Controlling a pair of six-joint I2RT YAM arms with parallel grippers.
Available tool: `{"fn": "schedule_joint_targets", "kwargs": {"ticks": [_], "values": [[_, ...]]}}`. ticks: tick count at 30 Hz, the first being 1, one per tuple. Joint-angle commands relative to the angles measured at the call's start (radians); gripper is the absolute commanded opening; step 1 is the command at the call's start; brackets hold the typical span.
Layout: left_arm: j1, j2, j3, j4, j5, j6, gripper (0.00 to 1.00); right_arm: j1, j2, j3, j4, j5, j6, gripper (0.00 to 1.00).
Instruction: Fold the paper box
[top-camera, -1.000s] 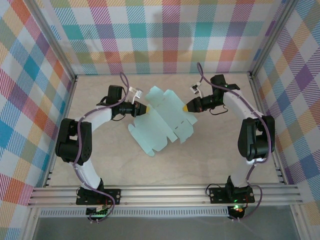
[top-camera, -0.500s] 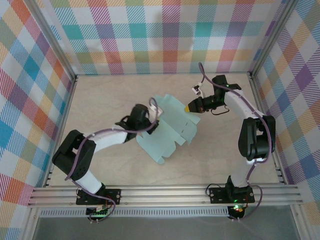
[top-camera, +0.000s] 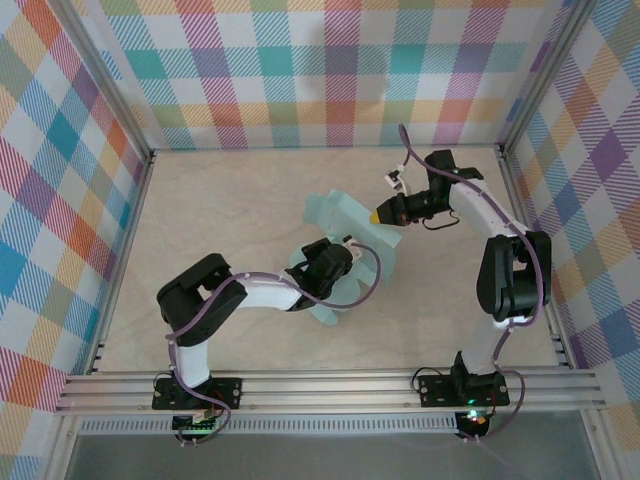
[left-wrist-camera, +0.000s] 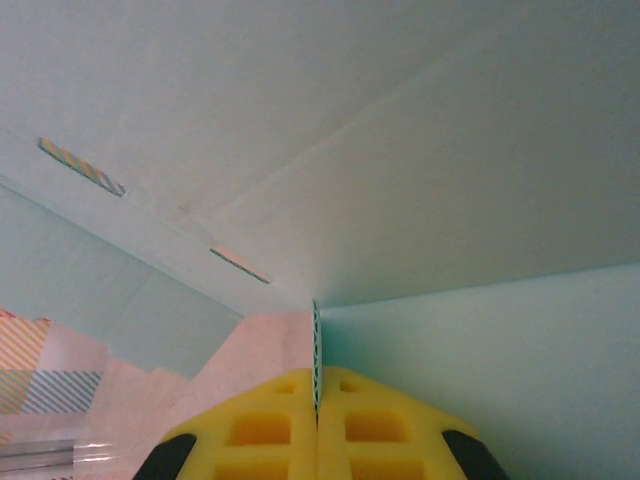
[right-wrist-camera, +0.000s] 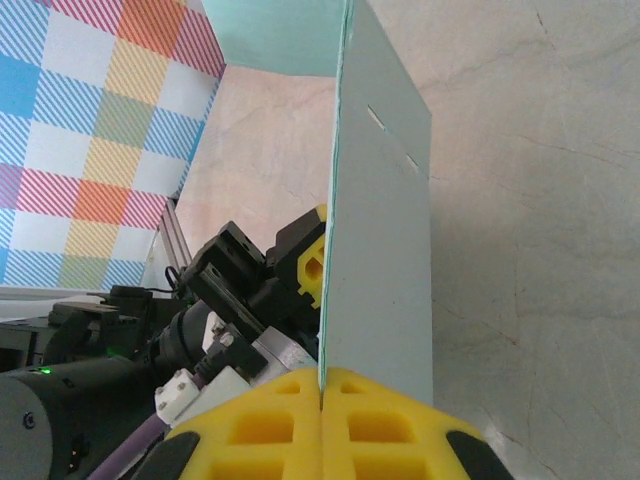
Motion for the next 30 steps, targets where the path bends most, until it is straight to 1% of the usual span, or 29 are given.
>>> {"fn": "schedule_joint_targets", "kwargs": {"ticks": [1, 4, 6, 7, 10, 11, 14, 16, 19, 21, 22, 24, 26, 28, 29, 30], "values": [[0.038, -0.120, 0.025, -0.083, 0.207, -0.180, 0.00, 0.004, -0.005, 0.021, 0.053, -0.019, -0.021, 0.00], [0.126, -0.183, -0.005, -0.121, 0.395, -0.333, 0.00, 0.004, -0.007, 0.020, 0.059, -0.024, -0.017, 0.00], [0.175, -0.208, -0.029, -0.113, 0.494, -0.411, 0.00, 0.003, -0.007, 0.015, 0.065, -0.031, -0.017, 0.00], [0.189, -0.220, -0.038, -0.109, 0.531, -0.429, 0.00, 0.004, -0.008, 0.010, 0.070, -0.031, -0.016, 0.00], [0.189, -0.218, -0.036, -0.117, 0.536, -0.437, 0.01, 0.006, -0.014, -0.002, 0.086, -0.025, -0.011, 0.00], [0.179, -0.213, -0.034, -0.119, 0.511, -0.428, 0.01, 0.005, -0.014, -0.003, 0.088, -0.026, -0.011, 0.00], [0.104, -0.176, 0.002, -0.145, 0.363, -0.296, 0.02, 0.005, -0.017, -0.006, 0.090, -0.024, -0.008, 0.00], [0.047, -0.131, 0.038, -0.145, 0.238, -0.206, 0.02, 0.005, -0.018, -0.008, 0.090, -0.020, -0.007, 0.00], [-0.005, -0.057, 0.092, -0.141, 0.060, -0.115, 0.02, 0.004, -0.019, -0.008, 0.088, -0.007, -0.009, 0.00], [-0.022, -0.027, 0.109, -0.121, -0.005, -0.083, 0.02, 0.005, -0.019, -0.009, 0.086, 0.001, -0.009, 0.00], [-0.022, -0.023, 0.114, -0.123, -0.006, -0.094, 0.02, 0.004, -0.020, -0.009, 0.085, 0.003, -0.010, 0.00], [-0.012, -0.037, 0.113, -0.145, 0.039, -0.143, 0.02, 0.004, -0.022, -0.009, 0.083, 0.009, -0.012, 0.00], [0.010, -0.074, 0.100, -0.170, 0.142, -0.230, 0.06, 0.005, -0.024, -0.009, 0.083, 0.020, -0.012, 0.00], [0.057, -0.128, 0.068, -0.185, 0.320, -0.325, 0.17, 0.004, -0.024, -0.010, 0.085, 0.025, -0.014, 0.00], [0.081, -0.153, 0.051, -0.180, 0.389, -0.368, 0.21, 0.005, -0.026, -0.011, 0.085, 0.028, -0.014, 0.00], [0.109, -0.183, 0.026, -0.160, 0.463, -0.413, 0.27, 0.005, -0.026, -0.012, 0.085, 0.030, -0.014, 0.00]]}}
